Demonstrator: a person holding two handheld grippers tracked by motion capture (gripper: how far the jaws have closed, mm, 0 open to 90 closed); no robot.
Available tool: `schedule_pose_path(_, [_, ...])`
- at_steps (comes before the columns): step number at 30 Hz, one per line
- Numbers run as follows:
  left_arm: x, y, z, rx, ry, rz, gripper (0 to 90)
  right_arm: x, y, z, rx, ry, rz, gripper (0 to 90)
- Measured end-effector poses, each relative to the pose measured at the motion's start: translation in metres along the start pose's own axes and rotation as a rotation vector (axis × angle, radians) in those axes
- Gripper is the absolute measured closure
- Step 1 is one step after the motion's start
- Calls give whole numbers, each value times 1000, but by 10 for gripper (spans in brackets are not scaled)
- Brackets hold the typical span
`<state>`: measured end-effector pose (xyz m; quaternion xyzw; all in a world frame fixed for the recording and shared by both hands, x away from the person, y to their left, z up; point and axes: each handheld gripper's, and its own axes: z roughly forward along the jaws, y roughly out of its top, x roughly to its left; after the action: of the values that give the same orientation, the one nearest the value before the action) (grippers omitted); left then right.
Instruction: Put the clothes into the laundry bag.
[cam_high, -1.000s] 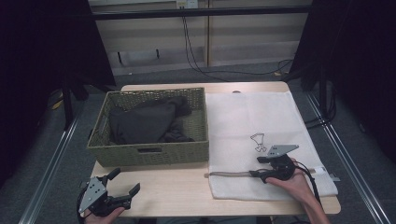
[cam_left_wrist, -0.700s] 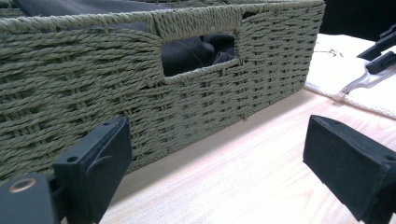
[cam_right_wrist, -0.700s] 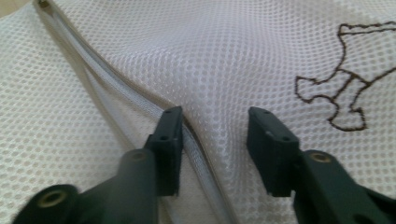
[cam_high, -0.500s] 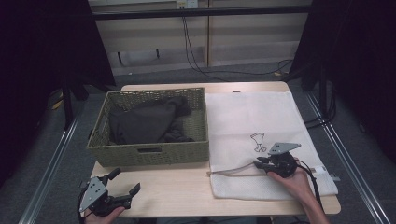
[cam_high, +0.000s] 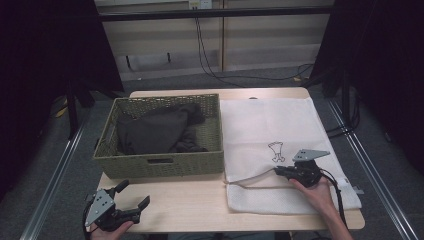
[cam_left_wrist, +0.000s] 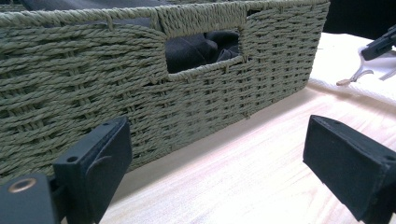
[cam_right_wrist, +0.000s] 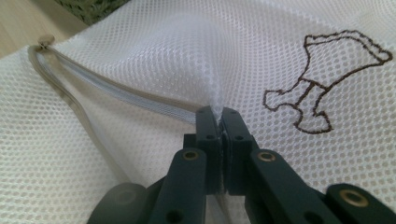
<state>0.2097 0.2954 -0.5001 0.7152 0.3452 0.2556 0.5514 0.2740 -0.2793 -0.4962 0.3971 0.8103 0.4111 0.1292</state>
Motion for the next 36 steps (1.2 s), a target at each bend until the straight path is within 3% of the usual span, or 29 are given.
schedule_pose_path(9, [-1, 0, 1, 10, -10, 9, 81, -1, 5, -14, -101, 15, 15, 884])
schedule_pose_path(17, [-1, 0, 1, -1, -8, 0, 87, 0, 10, -23, -146, 12, 16, 884])
schedule_pose_path(22, [-1, -1, 2, -5, -14, 14, 87, 1, 13, -29, -172, 14, 16, 885])
schedule_pose_path(26, [-3, 0, 0, -17, 5, 21, 87, 0, 19, -34, -203, 22, 20, 886])
schedule_pose_path(32, [-2, 1, 0, -1, 9, 26, 60, -1, 27, -40, -251, 26, 23, 886])
schedule_pose_path(33, [-2, 3, 1, -22, 13, 7, 59, -2, 29, -42, -271, 27, 23, 886])
schedule_pose_path(36, [0, 5, 1, -39, 11, 5, 53, -5, 33, -46, -300, 26, 35, 887])
